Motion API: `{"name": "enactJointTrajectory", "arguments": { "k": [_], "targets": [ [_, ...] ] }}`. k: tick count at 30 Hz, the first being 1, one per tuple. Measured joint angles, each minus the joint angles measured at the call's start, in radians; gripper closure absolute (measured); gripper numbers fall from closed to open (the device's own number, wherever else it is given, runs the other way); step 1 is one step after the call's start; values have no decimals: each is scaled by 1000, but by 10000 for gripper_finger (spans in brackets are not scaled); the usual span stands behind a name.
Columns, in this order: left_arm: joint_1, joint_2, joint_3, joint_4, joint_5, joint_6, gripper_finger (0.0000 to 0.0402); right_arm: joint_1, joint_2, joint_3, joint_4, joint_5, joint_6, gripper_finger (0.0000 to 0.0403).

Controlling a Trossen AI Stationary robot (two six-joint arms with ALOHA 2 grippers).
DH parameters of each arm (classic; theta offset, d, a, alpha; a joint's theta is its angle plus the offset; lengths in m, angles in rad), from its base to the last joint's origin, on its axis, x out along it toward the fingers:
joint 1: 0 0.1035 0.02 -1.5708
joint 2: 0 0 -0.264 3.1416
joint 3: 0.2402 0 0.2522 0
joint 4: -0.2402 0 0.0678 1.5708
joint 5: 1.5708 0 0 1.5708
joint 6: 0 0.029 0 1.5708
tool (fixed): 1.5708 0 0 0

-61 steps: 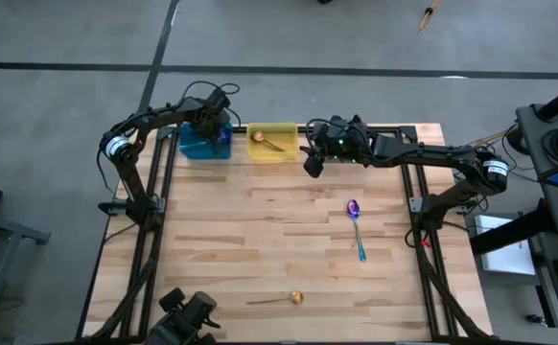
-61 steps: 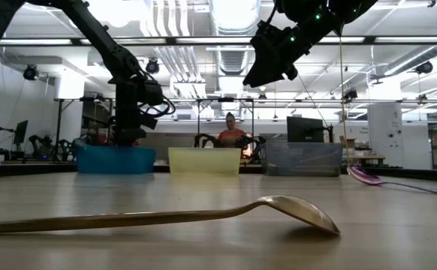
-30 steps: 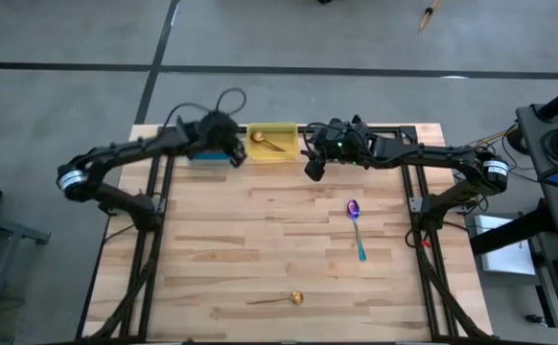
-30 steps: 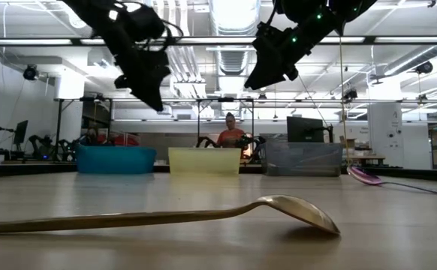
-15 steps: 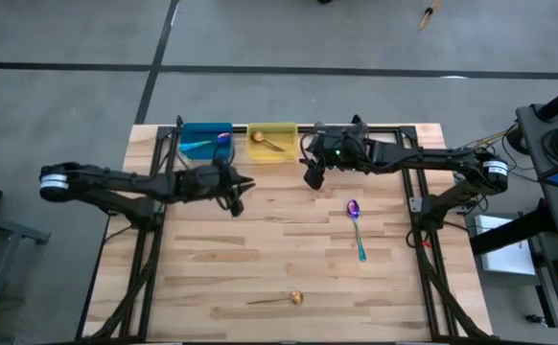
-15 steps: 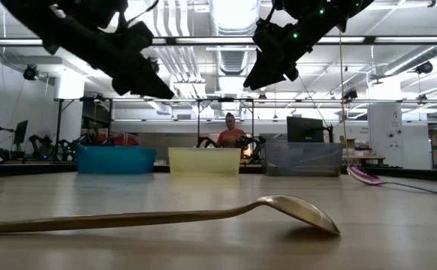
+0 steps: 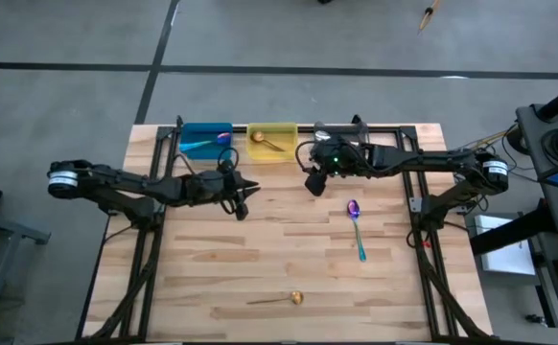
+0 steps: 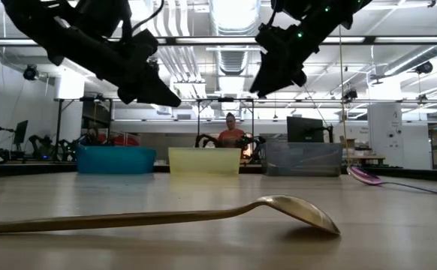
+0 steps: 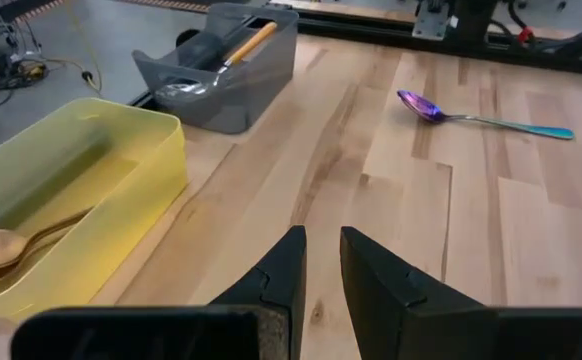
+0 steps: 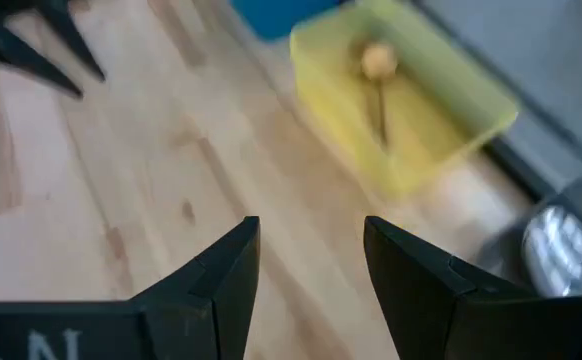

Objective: Sort silverware by color (type)
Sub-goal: Put the blue spoon into the blue bin

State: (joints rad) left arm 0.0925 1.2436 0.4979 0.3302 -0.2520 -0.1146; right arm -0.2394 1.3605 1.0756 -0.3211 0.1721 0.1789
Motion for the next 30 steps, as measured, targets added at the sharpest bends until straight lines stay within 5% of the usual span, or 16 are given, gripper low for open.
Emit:
{"name": "enactJointTrajectory", "arguments": {
  "k": [6,18,30],
  "targets": [
    [0,75,49,1,0,27,354,1,0,0,-198,-101,148,232],
    [0,119,79,-2,0,11,354,117,15,-43,-700,-69,546,232],
    [0,117,57,0,0,-98,354,169,14,-245,-591,-117,804,232]
  ]
}}
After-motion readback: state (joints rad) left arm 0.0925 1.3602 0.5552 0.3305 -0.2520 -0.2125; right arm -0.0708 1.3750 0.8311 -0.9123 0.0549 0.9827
